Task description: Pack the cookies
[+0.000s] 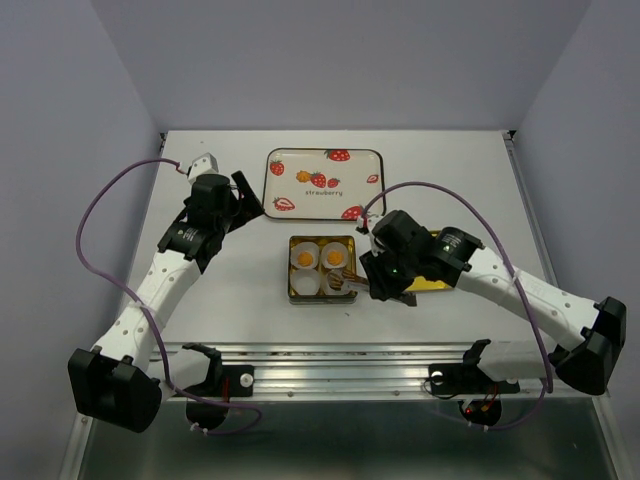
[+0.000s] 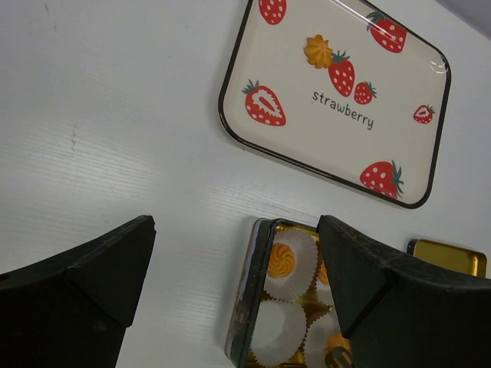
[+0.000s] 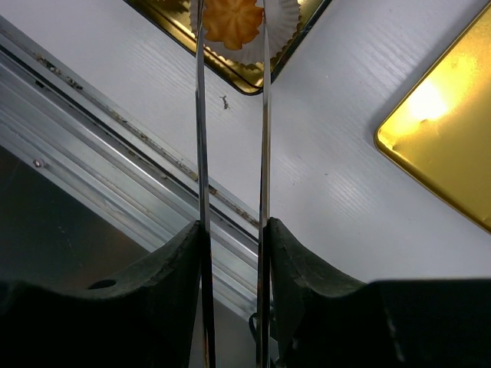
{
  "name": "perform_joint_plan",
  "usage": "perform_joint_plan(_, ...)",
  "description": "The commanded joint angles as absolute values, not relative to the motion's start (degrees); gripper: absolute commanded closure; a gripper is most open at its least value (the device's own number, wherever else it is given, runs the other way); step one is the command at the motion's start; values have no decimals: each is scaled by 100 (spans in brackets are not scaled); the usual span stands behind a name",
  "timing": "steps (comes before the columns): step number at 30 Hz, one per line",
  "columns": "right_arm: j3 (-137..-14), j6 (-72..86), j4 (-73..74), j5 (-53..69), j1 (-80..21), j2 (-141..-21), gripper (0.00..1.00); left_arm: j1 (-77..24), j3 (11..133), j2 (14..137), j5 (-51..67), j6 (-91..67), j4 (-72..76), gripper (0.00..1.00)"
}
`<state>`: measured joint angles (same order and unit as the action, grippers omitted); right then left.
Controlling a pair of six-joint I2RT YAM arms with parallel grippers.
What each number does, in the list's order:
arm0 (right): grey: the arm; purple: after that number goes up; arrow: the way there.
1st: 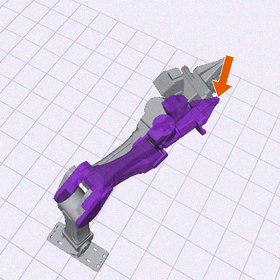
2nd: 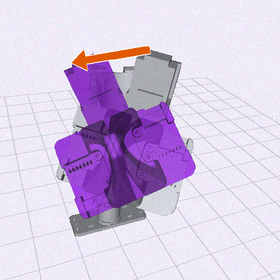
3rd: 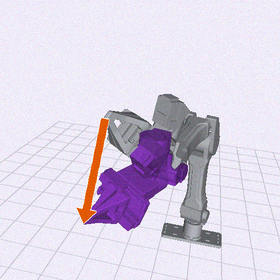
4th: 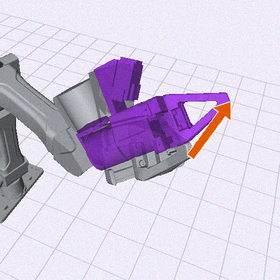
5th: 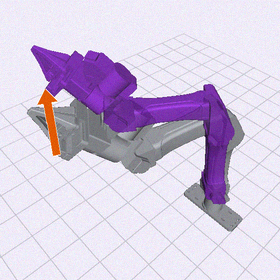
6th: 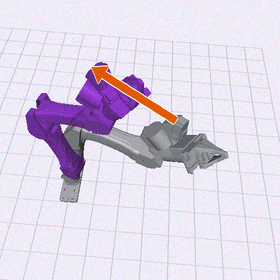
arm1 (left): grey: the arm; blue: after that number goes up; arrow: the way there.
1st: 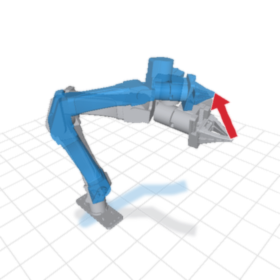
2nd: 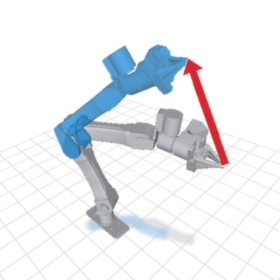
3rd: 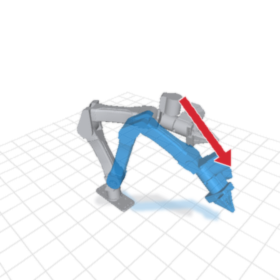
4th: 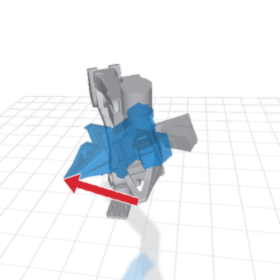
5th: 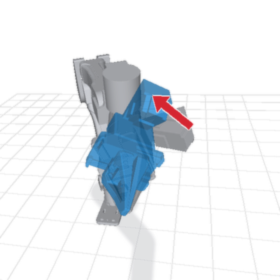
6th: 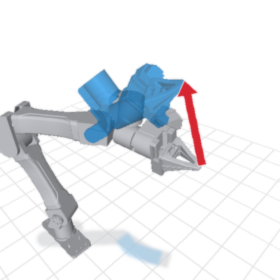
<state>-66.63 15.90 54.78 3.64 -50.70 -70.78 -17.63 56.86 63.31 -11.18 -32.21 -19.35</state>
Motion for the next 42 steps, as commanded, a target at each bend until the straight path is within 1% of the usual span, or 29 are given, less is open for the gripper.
perform_joint_plan(1, -6767, 1476, 5150, 370, -5177, -7154, 58, -1793, 5687, 6275, -1248, -3190, -1854, 1)
perform_joint_plan(3, -6785, 1450, 5168, 308, -5177, -7180, 57, -1793, 5687, 6284, -1266, -3190, -1854, 1)
perform_joint_plan(4, -6794, 1441, 5177, 299, -5177, -7189, 55, -1793, 5695, 6284, -1274, -3190, -1863, 1)
perform_joint_plan(20, -6882, 1318, 4984, 26, -5177, -7427, 55, -1802, 5704, 6223, -1336, -3190, -1916, 1)
perform_joint_plan(21, -6856, 1318, 4949, -139, -5177, -7409, 54, -1802, 5695, 6231, -1345, -3190, -1916, 1)
perform_joint_plan(42, -6733, 1266, 4852, -193, -5177, -7471, 51, -1802, 5704, 6170, -1389, -3190, -1951, 1)
